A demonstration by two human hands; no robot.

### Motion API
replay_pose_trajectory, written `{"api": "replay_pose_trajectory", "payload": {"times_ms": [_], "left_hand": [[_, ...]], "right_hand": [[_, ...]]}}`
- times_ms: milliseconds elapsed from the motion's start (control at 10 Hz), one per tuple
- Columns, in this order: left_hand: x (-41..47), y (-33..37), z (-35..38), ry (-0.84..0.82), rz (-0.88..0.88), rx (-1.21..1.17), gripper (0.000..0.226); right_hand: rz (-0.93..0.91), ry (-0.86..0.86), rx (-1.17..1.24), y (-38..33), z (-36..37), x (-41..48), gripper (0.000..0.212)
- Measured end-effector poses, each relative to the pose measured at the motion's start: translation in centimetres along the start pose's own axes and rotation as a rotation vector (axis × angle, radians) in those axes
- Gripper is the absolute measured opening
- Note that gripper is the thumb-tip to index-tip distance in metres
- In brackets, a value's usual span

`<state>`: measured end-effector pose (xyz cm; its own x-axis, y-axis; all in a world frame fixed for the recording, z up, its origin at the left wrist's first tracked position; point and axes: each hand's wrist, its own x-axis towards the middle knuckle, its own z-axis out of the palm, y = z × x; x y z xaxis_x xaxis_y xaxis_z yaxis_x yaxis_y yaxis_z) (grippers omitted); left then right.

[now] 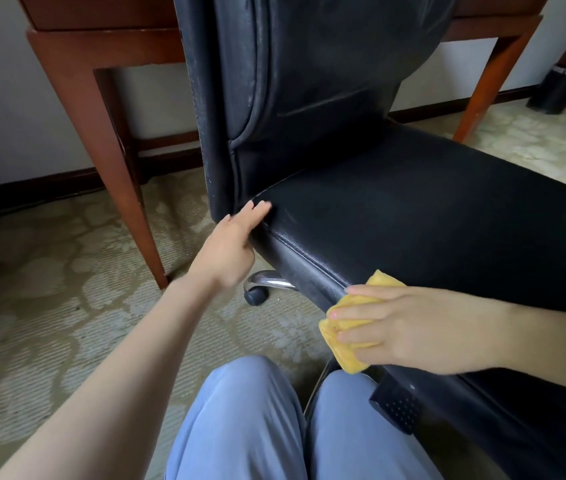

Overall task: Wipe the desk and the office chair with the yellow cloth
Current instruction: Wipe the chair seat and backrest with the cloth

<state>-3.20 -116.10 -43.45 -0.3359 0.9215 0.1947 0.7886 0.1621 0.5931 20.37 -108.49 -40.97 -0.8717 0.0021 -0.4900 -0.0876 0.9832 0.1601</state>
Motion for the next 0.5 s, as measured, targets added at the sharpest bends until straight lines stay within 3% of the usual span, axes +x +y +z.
{"api": "replay_pose_trajectory", "payload": {"times_ms": [100,200,300,400,500], "left_hand": [[1.3,0.4,-1.4,-0.059,-0.040,-0.008,0.066],[2.4,0.7,-2.7,-0.060,-0.161,-0.064,0.047],[3.3,1.0,-3.3,-0.130,-0.232,-0.074,0.032],[4.0,1.0,-3.7,-0.168,-0.312,-0.051,0.035],[3.8,0.5,-3.6,-0.217,-0.258,0.020,0.050]], "right_hand": [[-0.129,0.036,-0.206,0.3,-2.2,1.0,0.035],[-0.119,0.102,-0.500,0.1,-3.0,3.9,0.045],[-0.003,0.092,-0.526,0.1,-3.8,8.5,0.038],[0.152,0.059,-0.503,0.2,-4.8,12.5,0.025],[0.339,-0.017,-0.417,-0.3,-6.3,15.1,0.023]]}}
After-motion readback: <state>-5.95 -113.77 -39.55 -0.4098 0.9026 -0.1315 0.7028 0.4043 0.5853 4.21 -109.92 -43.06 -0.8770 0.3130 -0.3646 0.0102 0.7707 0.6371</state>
